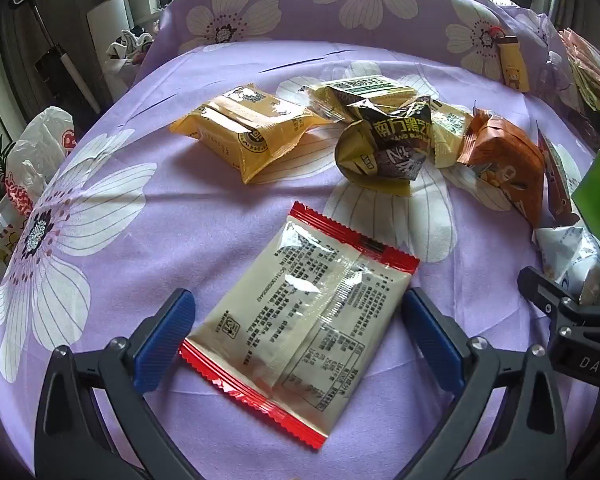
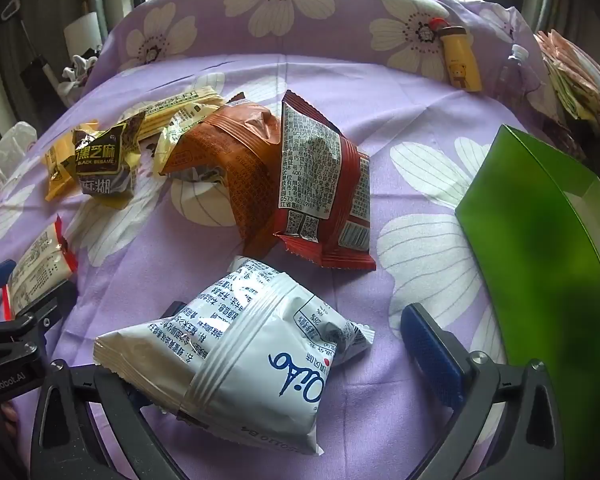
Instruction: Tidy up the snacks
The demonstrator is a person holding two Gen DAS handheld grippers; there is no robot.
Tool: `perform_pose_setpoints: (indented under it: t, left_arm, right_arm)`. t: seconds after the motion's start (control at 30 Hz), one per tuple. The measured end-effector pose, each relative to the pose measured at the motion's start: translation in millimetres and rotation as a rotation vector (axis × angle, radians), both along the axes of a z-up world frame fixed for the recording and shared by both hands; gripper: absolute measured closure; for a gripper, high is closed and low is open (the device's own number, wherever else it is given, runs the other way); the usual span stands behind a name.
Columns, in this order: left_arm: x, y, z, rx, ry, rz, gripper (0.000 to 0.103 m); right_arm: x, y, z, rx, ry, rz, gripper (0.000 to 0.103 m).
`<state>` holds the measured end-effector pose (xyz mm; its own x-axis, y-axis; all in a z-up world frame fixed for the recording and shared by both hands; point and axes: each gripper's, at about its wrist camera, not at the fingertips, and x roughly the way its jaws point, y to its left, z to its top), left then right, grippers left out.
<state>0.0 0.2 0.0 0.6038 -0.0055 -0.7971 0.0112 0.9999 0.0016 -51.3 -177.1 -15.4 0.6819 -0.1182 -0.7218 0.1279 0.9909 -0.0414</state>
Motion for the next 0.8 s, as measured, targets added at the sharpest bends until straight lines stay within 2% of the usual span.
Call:
perform_pose_setpoints:
  t: [0.8]
  left_arm:
    - [-0.1,-0.2,0.1,0.008,-0.002,0.000,0.000]
  right_arm:
    - [0.0,0.1,-0.1,0.000,0.000,0.000,0.000]
